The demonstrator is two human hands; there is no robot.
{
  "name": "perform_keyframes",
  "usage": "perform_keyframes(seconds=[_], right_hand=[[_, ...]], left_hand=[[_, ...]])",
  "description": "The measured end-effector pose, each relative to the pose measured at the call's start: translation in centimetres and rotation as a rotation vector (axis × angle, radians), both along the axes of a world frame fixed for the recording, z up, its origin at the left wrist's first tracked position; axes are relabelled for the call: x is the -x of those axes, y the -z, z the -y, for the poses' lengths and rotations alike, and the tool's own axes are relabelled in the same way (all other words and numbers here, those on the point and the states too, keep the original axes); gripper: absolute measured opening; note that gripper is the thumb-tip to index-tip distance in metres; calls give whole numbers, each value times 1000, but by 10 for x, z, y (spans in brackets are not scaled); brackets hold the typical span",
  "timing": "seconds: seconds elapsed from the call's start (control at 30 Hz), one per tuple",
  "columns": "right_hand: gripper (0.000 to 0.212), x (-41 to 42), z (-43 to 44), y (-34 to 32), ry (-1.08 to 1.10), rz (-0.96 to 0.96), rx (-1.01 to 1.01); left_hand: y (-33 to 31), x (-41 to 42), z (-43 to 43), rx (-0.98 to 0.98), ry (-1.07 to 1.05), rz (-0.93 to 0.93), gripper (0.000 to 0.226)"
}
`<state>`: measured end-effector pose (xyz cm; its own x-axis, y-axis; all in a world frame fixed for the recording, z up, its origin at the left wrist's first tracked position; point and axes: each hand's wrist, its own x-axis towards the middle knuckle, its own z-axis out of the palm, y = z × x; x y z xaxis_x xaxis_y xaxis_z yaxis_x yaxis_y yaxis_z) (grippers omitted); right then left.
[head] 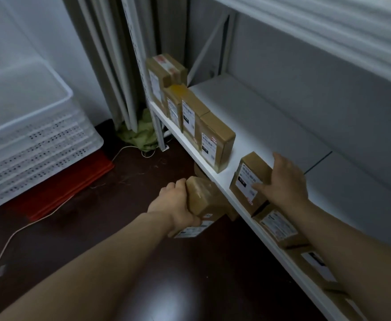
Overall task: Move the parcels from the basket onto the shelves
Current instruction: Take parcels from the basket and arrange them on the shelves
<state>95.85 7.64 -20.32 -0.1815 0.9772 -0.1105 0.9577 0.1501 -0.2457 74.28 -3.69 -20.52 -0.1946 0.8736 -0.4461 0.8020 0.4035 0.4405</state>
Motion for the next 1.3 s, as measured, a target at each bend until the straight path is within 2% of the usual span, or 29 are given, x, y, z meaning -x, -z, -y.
perform_keyframes(seconds=[0.13, 0.3, 0.4, 0.7, 1.3], right_hand=[[97, 8, -20, 11, -25, 125, 85], [66, 14, -32, 28, -29, 222, 109], [52, 18, -35, 34, 7, 193, 109], [51, 54, -50, 38, 44, 48, 105], [51, 76, -57, 36, 61, 24, 105]], left_hand=[[13, 6, -20, 17, -15, 17, 106], [26, 11, -40, 32, 21, 7, 106], [32, 16, -47, 45, 36, 14, 104], [45, 33, -58, 72, 66, 2, 105], [52, 49, -63, 63, 85, 1, 110]])
